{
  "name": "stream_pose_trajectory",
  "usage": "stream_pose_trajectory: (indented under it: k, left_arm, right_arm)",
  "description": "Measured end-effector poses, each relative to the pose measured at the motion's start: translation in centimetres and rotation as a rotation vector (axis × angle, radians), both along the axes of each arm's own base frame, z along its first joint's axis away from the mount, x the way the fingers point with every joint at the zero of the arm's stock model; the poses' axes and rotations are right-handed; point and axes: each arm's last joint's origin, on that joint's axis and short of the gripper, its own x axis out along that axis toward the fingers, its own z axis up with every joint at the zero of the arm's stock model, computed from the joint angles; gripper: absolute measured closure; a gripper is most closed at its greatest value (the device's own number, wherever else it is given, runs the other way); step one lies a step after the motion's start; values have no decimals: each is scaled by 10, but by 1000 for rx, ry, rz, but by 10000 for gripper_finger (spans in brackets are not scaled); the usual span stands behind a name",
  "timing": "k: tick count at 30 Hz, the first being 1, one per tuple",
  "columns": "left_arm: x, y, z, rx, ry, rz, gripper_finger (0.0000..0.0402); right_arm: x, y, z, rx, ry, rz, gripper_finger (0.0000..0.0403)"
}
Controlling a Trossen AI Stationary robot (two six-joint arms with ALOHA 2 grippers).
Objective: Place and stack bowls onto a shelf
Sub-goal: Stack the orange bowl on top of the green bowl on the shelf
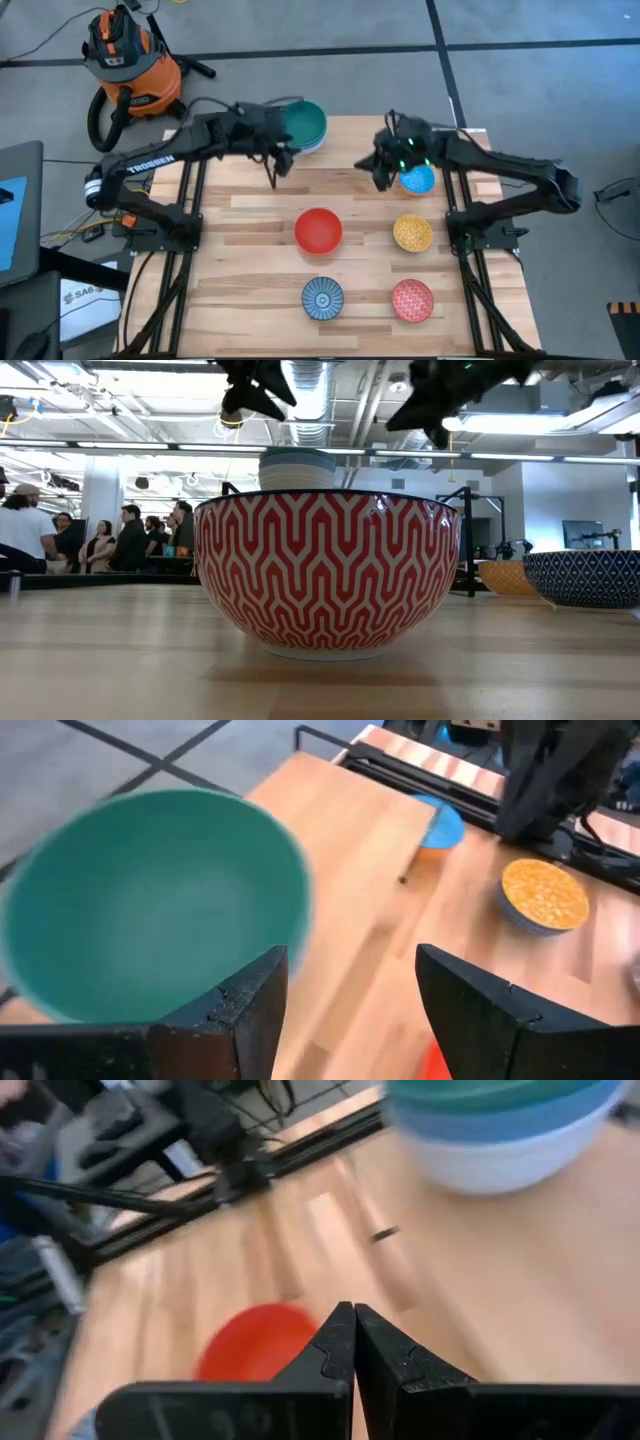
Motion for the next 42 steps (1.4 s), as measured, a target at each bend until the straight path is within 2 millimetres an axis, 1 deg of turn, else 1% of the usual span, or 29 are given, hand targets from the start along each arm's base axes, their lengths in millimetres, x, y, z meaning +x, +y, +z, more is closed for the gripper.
stream_pose_trajectory:
  k: [4,6,9,12,14,16,17,21,22,25,27,30,34,36,38,42]
  left_arm:
    - [10,-27,-3,-13,2,9,196]
    - [13,-38,-5,-32,7,16,196]
    - [20,-54,-9,-59,1,26,196]
    - [29,-70,-13,-81,-20,18,196]
    - [30,-80,-17,-91,-4,16,196]
    - [34,-89,-18,-98,-12,24,196]
    - [32,-93,-21,-101,12,33,196]
    - [30,-107,-33,-132,85,84,196]
    - [29,-109,-36,-141,99,90,196]
    - [29,-118,-44,-171,97,104,196]
    - [28,-122,-50,-172,115,119,196]
    - [28,-123,-59,-175,112,155,196]
    - [26,-123,-73,-210,138,187,196]
    - [26,-123,-77,-227,136,202,196]
    - [25,-123,-82,-256,137,223,196]
    - [23,-125,-87,-303,137,243,196]
  right_arm:
    - [-8,35,-5,43,-9,19,377]
    - [-8,50,-8,52,4,42,375]
    - [-4,70,-16,56,68,59,366]
    - [3,89,-27,85,135,76,350]
    - [8,100,-33,112,164,66,335]
    - [10,109,-39,149,193,26,319]
    - [12,112,-44,181,214,-12,310]
    - [24,113,-66,310,298,-130,276]
    - [31,114,-70,337,292,-148,268]
    - [44,112,-87,373,352,-195,249]
    - [57,109,-97,386,381,-206,243]
    - [74,101,-108,381,431,-241,240]
    - [89,90,-120,363,476,-270,239]
    - [91,86,-126,350,519,-275,239]
    - [97,82,-131,355,530,-277,240]
    - [99,78,-142,343,587,-252,250]
